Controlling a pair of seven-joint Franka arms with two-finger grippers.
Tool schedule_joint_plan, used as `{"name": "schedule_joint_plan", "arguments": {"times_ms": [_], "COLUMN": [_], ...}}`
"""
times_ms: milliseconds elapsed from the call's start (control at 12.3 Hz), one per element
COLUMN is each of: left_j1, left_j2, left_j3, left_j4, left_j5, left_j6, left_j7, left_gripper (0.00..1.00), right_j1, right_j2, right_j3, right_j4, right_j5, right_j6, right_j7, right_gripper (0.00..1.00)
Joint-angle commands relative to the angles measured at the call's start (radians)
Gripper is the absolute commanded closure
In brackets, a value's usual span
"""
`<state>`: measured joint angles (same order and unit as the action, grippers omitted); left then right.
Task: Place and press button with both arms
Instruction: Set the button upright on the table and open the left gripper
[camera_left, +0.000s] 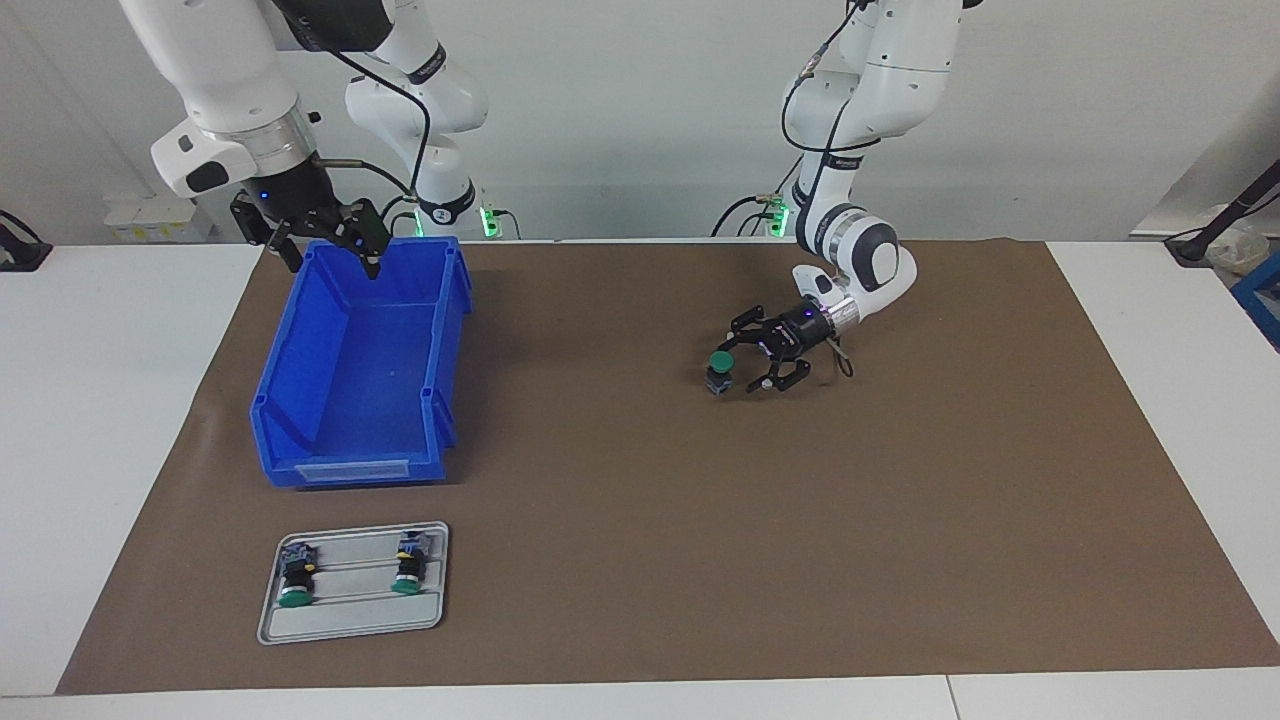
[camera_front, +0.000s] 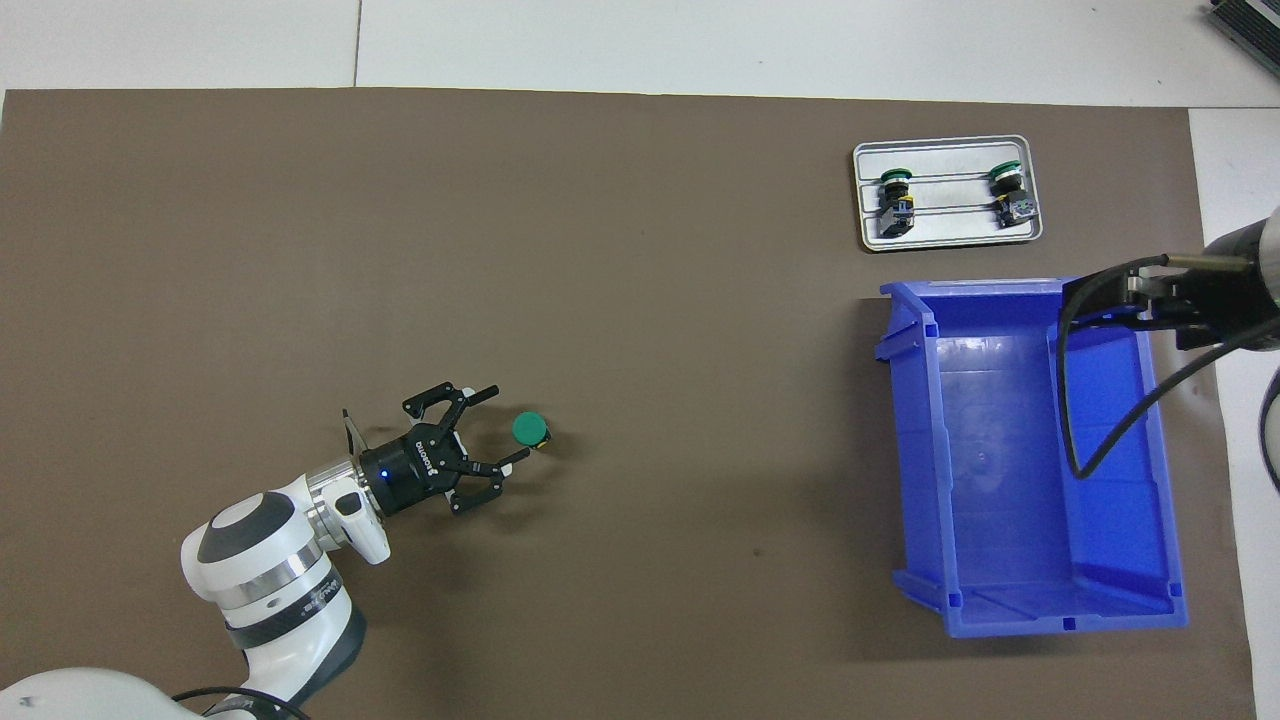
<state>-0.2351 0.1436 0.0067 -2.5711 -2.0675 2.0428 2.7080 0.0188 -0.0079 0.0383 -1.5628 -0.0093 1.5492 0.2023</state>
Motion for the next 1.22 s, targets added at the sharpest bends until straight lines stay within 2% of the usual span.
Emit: {"name": "schedule_joint_plan", "arguments": {"times_ms": [0,163,325,407,570,732,1058,1139], "left_j1": [0.092,0.169,0.284,0.333,0.408,0.436,0.413,0.389], "left_j2": [-0.007,-0.007,-0.007,-0.007,0.008,0.01,0.01,0.01], "left_j3": [0.002,0.004,0.004,0.003,0.002,0.002,-0.002,-0.005], "left_j4": [-0.03,-0.031,-0.018,0.021,0.151,0.303,0.61,0.667], "left_j5": [0.148,0.249,0.376,0.444,0.55,0.631,0.912,1.026], "left_j6": [0.013,0.016,0.001,-0.025,-0.119,-0.182,-0.193,-0.194], "left_j7": [0.027,0.016,-0.01,-0.083,-0.312,-0.588,-1.141,-1.242], "left_gripper": [0.19,0.19,0.31,0.31,0.31,0.31,0.31,0.31], "right_j1": [-0.013,-0.013,-0.013,-0.013,-0.013,-0.013,-0.013,-0.013], "right_j2": [-0.021,-0.021,-0.021,-0.021,-0.021,-0.021,-0.021,-0.021], "right_j3": [0.002,0.002,0.002,0.002,0.002,0.002,0.002,0.002], "right_j4": [-0.023,-0.023,-0.023,-0.023,-0.023,-0.023,-0.022,-0.023], "right_j5": [0.022,0.022,0.022,0.022,0.022,0.022,0.022,0.022], "right_j6": [0.006,0.006,0.006,0.006,0.006,0.006,0.006,0.006], "right_j7": [-0.029,-0.029,-0.029,-0.029,-0.029,-0.029,-0.029,-0.027], "right_gripper": [0.0,0.0,0.0,0.0,0.0,0.0,0.0,0.0]}}
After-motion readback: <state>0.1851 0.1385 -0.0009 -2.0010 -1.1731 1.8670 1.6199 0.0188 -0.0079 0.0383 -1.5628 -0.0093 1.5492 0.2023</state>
